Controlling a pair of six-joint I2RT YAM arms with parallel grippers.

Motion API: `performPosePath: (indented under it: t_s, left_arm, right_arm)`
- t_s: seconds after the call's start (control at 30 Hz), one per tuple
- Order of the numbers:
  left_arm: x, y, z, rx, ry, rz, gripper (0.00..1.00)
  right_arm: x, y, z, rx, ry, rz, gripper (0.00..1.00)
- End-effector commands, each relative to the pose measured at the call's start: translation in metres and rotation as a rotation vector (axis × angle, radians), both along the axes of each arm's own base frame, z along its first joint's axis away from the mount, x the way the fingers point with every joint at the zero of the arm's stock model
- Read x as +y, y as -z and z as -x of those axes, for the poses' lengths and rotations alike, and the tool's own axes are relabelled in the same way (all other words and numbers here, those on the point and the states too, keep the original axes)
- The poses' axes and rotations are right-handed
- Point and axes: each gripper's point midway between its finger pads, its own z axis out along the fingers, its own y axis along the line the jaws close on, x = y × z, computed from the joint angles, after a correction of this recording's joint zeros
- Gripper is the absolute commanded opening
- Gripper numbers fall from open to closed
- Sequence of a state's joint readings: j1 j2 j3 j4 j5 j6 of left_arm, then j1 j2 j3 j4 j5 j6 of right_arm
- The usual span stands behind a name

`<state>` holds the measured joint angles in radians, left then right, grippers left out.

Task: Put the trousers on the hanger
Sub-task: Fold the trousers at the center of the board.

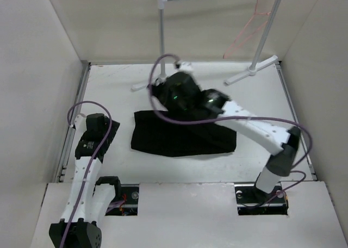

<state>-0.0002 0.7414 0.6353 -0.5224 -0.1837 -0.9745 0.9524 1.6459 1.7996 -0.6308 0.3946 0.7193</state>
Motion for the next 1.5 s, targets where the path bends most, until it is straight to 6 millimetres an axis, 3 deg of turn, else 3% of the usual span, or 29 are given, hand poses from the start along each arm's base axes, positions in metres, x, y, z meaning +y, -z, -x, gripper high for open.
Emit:
performPosePath:
  t_s: [0.0, 0.07, 0.13, 0.23, 0.3, 0.37, 0.43, 0.5, 0.57, 0.67, 0.8, 0.9, 0.97, 1.1, 1.17, 1.3, 1.4, 1.47]
  left_arm:
    - [0.007, -0.012, 0.0, -0.033, -0.016, -0.002, 0.66]
    - [0.014, -0.022, -0.007, -0.054, -0.04, -0.017, 0.66]
    - [0.026, -0.039, -0.013, -0.078, -0.068, -0.045, 0.67]
    - [0.032, -0.066, -0.032, -0.119, -0.048, -0.101, 0.68]
    - [0.025, -0.071, -0.043, -0.123, -0.014, -0.095, 0.67]
    - [-0.001, -0.071, -0.056, -0.126, 0.08, -0.082, 0.64]
    - [-0.039, -0.065, -0.067, -0.117, 0.2, -0.076, 0.62]
    - [-0.082, -0.053, -0.073, -0.094, 0.327, -0.073, 0.6]
    - [-0.125, -0.037, -0.074, -0.068, 0.447, -0.071, 0.58]
    - [-0.168, -0.011, -0.074, -0.008, 0.577, -0.089, 0.58]
    - [-0.181, 0.012, -0.091, 0.034, 0.631, -0.137, 0.61]
    - [-0.196, 0.022, -0.098, 0.071, 0.703, -0.147, 0.6]
    - [-0.211, 0.017, -0.098, 0.049, 0.747, -0.137, 0.54]
    - [-0.223, 0.015, -0.094, 0.011, 0.779, -0.142, 0.48]
    - [-0.225, 0.021, -0.09, 0.013, 0.782, -0.143, 0.46]
    - [-0.223, 0.028, -0.088, 0.006, 0.772, -0.163, 0.46]
    - [-0.209, 0.028, -0.094, 0.007, 0.711, -0.22, 0.44]
    - [-0.192, 0.012, -0.099, -0.024, 0.637, -0.272, 0.41]
  right_arm:
    - [0.082, 0.042, 0.044, 0.07, -0.157, 0.005, 0.36]
    - [0.122, 0.075, 0.067, 0.144, -0.274, 0.011, 0.53]
    - [0.129, 0.084, 0.077, 0.189, -0.313, 0.008, 0.67]
    - [0.088, 0.078, 0.055, 0.174, -0.235, -0.009, 0.74]
    - [0.052, 0.076, 0.039, 0.172, -0.181, -0.037, 0.71]
    - [0.014, 0.082, 0.028, 0.179, -0.136, -0.065, 0.64]
    - [-0.016, 0.094, 0.023, 0.196, -0.106, -0.08, 0.47]
    - [-0.049, 0.117, 0.02, 0.244, -0.063, -0.091, 0.28]
    - [-0.08, 0.14, 0.017, 0.299, -0.024, -0.104, 0.18]
    - [-0.118, 0.163, 0.009, 0.331, 0.038, -0.117, 0.18]
    - [-0.16, 0.174, -0.006, 0.328, 0.123, -0.111, 0.39]
    - [-0.184, 0.184, -0.017, 0.337, 0.177, -0.099, 0.43]
    - [-0.194, 0.193, -0.028, 0.347, 0.194, -0.094, 0.39]
    - [-0.205, 0.214, -0.05, 0.368, 0.232, -0.1, 0.23]
    - [-0.22, 0.234, -0.059, 0.403, 0.291, -0.093, 0.17]
    - [-0.239, 0.26, -0.068, 0.46, 0.373, -0.128, 0.13]
    - [-0.237, 0.26, -0.077, 0.462, 0.379, -0.166, 0.13]
    - [-0.234, 0.254, -0.084, 0.455, 0.387, -0.188, 0.13]
